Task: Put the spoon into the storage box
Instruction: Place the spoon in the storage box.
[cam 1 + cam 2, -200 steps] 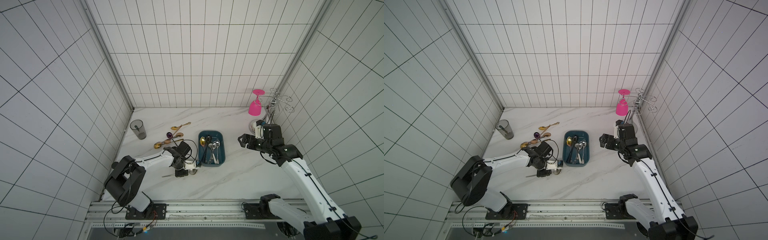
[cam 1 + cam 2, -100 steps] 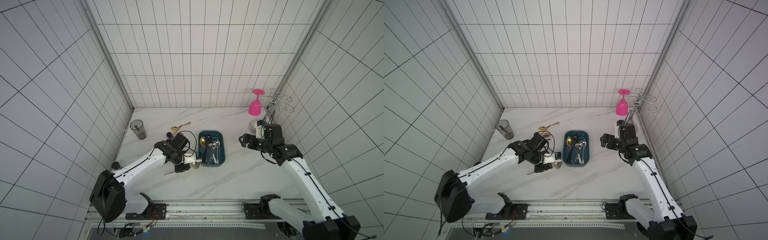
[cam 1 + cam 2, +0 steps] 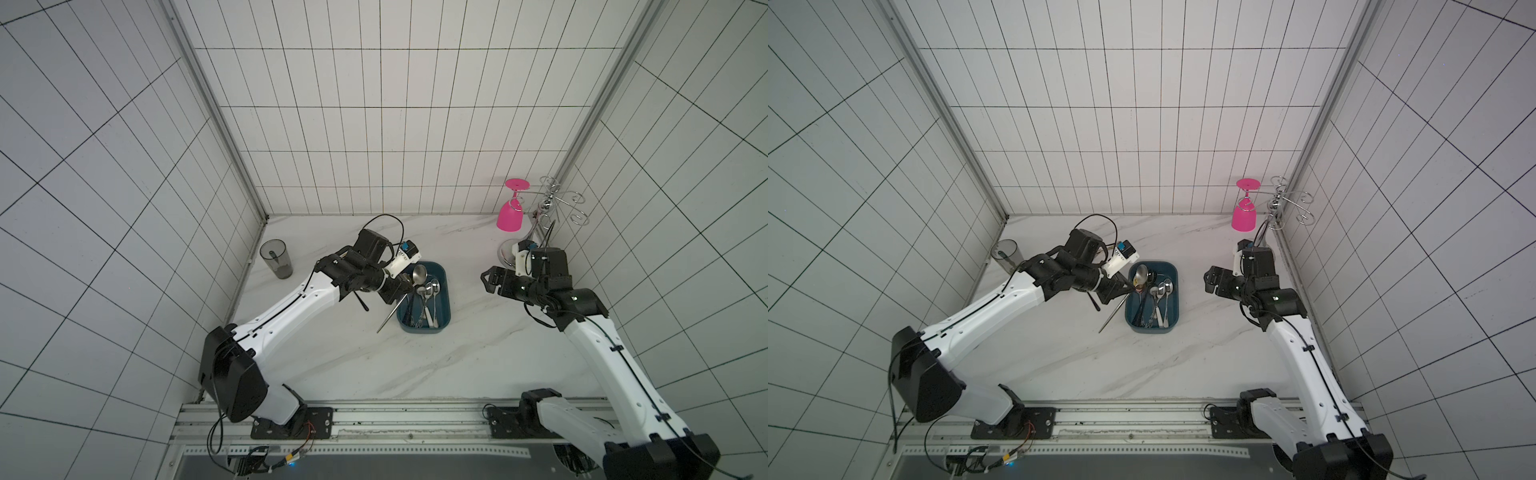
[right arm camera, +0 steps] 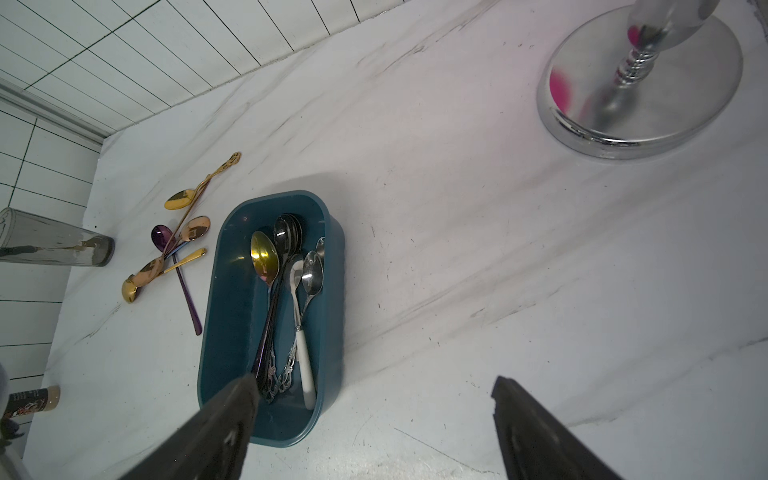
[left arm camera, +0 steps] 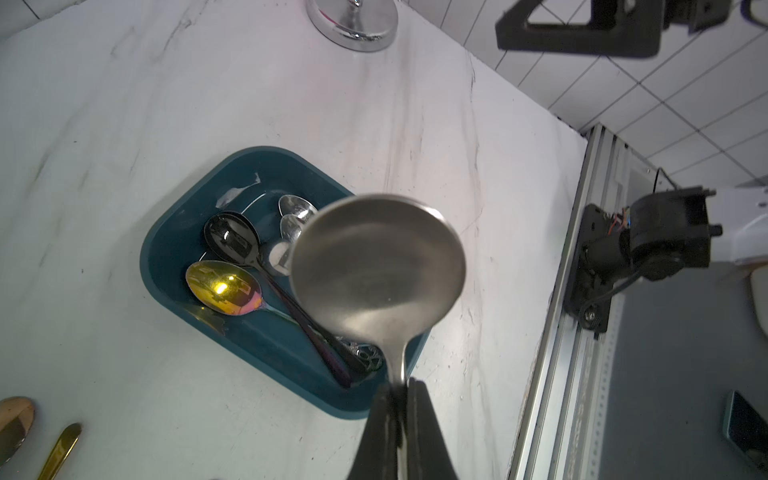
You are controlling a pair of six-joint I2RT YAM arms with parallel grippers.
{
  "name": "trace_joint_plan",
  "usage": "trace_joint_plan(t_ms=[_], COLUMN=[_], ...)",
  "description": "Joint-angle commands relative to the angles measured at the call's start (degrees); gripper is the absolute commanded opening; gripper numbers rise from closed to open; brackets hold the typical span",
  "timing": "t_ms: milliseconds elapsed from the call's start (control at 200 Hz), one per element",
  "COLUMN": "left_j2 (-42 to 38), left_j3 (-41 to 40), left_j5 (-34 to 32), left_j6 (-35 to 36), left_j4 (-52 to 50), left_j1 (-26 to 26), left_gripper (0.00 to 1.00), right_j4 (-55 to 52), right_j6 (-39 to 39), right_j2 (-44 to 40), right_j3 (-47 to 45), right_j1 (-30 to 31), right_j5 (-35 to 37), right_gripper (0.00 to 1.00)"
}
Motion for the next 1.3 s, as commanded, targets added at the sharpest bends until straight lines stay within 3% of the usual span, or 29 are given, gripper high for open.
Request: trace_joint_plan(t_ms=[0, 240, 505, 974, 1294], left_j2=[2.13, 6.10, 13.21, 23.91, 25.00], left_j3=[1.29, -3.55, -2.25, 3.96, 4.44], left_j5=[1.70, 2.48, 1.15, -6.44, -8.10], left_j6=[-16.73, -36.66, -48.38, -51.06, -48.70], left_j4=[6.53, 17.00, 20.77, 15.95, 14.95], left_j1=[-0.06, 0.06, 0.08, 0.12, 0.13], left_gripper=[0.00, 0.00, 0.00, 0.00, 0.02], right_j4=[-0.78, -0.78, -1.22, -1.83, -1.83], right_j6=[-0.04, 0.05, 0.14, -0.21, -0.30], right_j2=[-1.53, -2.25, -3.47, -3.75, -3.75], right_j3=[0.18, -0.74, -1.24, -2.35, -2.70], right_j1=[-0.79, -1.06, -1.52, -2.57, -2.72], right_j5=[0.10, 0.19, 0.71, -0.03, -0.51], right_gripper=[0.92, 0.92, 0.92, 0.93, 0.93])
